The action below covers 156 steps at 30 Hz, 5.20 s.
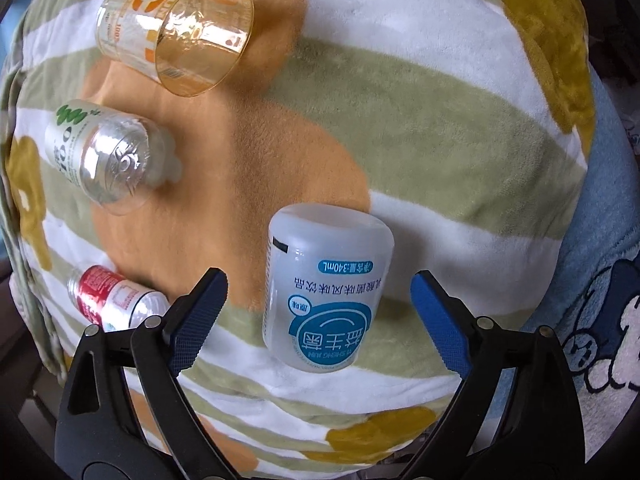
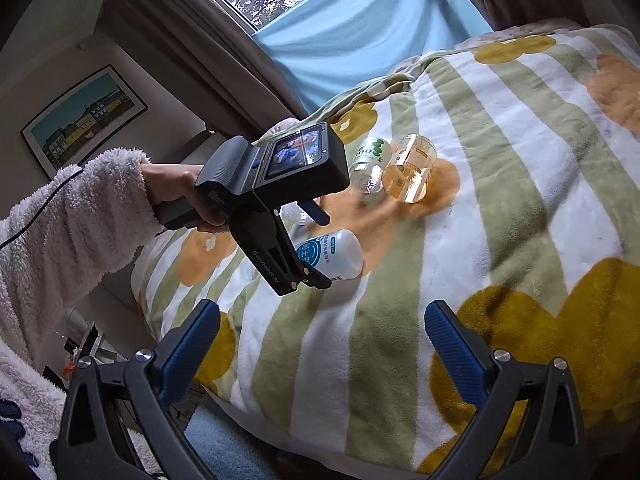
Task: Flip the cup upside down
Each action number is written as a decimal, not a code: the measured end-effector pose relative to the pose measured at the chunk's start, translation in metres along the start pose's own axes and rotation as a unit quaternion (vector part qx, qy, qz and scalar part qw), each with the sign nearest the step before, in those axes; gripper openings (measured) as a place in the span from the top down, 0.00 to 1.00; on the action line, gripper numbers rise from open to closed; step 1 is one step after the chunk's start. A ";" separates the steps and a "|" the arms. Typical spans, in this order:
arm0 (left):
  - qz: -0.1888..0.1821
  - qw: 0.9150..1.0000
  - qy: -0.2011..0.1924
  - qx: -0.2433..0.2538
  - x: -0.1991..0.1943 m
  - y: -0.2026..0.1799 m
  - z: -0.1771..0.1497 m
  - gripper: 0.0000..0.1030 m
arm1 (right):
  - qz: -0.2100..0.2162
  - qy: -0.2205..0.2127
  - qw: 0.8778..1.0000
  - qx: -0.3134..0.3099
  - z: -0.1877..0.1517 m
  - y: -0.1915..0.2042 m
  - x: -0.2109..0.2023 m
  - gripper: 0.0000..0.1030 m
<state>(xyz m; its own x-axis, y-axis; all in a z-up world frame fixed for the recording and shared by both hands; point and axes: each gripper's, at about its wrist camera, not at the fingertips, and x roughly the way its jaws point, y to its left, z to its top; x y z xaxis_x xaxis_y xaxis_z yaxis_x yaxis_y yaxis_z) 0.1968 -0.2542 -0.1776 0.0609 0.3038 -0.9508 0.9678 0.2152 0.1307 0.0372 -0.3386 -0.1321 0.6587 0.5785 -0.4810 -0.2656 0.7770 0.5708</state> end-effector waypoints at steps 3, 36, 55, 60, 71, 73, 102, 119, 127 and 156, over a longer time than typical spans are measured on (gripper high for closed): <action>-0.007 1.000 0.004 -0.004 0.001 -0.005 0.010 0.17 | -0.001 -0.001 1.000 0.003 -0.001 -0.003 -0.002 0.01; -0.037 0.726 -0.483 -0.487 0.008 0.013 -0.120 0.41 | -0.081 -0.009 0.995 -0.051 0.002 0.021 0.022 0.01; -0.033 0.776 -0.403 -0.484 0.006 0.003 -0.121 0.38 | -0.069 -0.006 0.996 -0.059 -0.004 0.030 0.026 0.01; -0.019 0.774 -0.410 -0.482 -0.001 -0.002 -0.123 0.00 | -0.068 -0.005 0.996 -0.062 -0.005 0.033 0.025 0.01; -0.012 0.763 -0.421 -0.490 -0.017 -0.007 -0.147 0.00 | -0.081 -0.016 0.994 -0.075 0.000 0.044 0.019 0.01; -0.004 0.755 -0.434 -0.492 -0.029 -0.011 -0.161 0.00 | -0.088 -0.025 0.992 -0.087 0.005 0.052 0.015 0.01; 0.176 0.617 -0.564 -0.520 -0.110 -0.084 -0.302 0.00 | -0.311 -0.209 0.905 -0.200 0.032 0.142 0.001 0.01; 0.171 0.620 -0.562 -0.519 -0.108 -0.083 -0.297 0.00 | -0.312 -0.209 0.905 -0.200 0.029 0.145 -0.001 0.01; 0.176 0.621 -0.561 -0.517 -0.109 -0.084 -0.292 0.00 | -0.313 -0.209 0.905 -0.199 0.029 0.146 -0.002 0.01; 0.180 0.615 -0.566 -0.518 -0.113 -0.083 -0.287 0.00 | -0.312 -0.209 0.906 -0.196 0.031 0.142 -0.004 0.01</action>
<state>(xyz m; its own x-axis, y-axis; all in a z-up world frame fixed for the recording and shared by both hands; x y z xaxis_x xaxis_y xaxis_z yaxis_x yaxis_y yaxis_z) 0.0399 -0.0402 -0.0001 0.9249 -0.2096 -0.3174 0.2016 0.9777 -0.0584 0.0184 -0.2384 -0.0283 0.9539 -0.0840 -0.2883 0.0742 0.9962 -0.0447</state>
